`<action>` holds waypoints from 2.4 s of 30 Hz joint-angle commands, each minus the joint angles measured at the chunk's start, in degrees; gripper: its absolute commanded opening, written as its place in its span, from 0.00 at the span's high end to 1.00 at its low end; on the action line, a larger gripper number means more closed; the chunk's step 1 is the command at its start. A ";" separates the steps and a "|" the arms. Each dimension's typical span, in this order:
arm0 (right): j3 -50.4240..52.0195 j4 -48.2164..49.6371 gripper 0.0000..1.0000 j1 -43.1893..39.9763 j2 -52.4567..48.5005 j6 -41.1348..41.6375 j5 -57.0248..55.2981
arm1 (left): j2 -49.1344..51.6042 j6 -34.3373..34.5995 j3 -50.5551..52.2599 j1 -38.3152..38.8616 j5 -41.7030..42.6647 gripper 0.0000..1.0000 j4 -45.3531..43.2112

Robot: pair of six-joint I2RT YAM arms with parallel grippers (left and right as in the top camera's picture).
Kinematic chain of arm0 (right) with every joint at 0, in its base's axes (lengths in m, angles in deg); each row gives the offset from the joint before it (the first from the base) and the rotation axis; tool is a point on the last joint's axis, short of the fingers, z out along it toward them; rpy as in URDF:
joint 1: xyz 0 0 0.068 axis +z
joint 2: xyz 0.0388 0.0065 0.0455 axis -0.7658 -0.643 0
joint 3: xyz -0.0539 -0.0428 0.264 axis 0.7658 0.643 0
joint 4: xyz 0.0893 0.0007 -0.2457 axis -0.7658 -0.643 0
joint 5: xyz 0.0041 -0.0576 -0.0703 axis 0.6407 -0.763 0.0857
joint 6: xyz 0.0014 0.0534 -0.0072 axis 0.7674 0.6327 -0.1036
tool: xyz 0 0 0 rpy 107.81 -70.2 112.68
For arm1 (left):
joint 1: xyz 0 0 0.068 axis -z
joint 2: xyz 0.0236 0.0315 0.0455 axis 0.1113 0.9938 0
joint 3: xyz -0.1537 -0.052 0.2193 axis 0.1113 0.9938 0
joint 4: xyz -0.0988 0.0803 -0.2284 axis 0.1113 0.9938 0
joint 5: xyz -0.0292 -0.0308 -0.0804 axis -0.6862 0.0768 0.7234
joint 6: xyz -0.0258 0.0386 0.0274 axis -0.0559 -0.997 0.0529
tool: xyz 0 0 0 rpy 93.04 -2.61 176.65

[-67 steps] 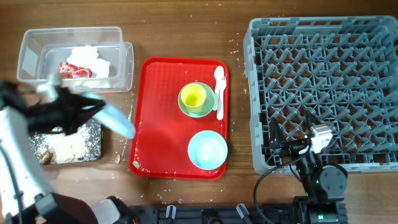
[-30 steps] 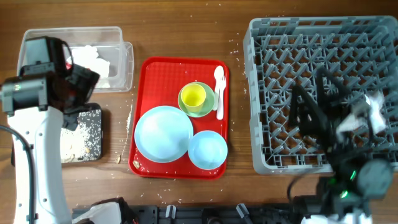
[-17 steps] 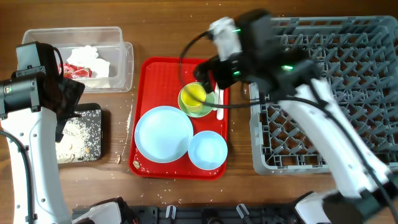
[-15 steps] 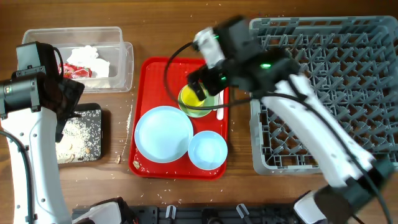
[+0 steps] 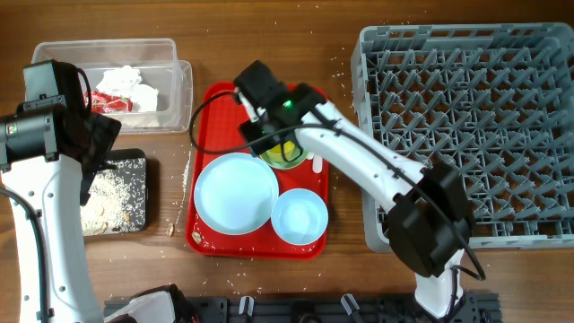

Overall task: Sort waste into correct bins and load items into the dishwasher rack
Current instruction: 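Grasp the yellow cup with the right gripper and carry it to the rack, then lower the yellow cup into the rack and open the right gripper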

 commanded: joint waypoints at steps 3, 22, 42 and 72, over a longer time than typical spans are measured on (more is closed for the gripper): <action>-0.20 0.76 0.61 3.30 -3.82 5.09 -11.30 | -0.35 0.09 -0.31 -0.26 -1.16 0.00 0.07; -19.56 -19.06 0.96 -7.02 9.42 -1.25 -2.16 | -0.35 0.09 -0.31 -0.26 -1.14 0.00 0.04; -11.06 -23.37 0.96 -69.53 -11.10 -23.45 73.53 | -0.35 0.09 -0.31 -0.26 -1.14 0.00 0.04; -11.19 -23.89 0.91 -81.20 0.00 4.26 29.51 | -0.35 0.09 -0.31 -0.26 -1.14 0.00 0.04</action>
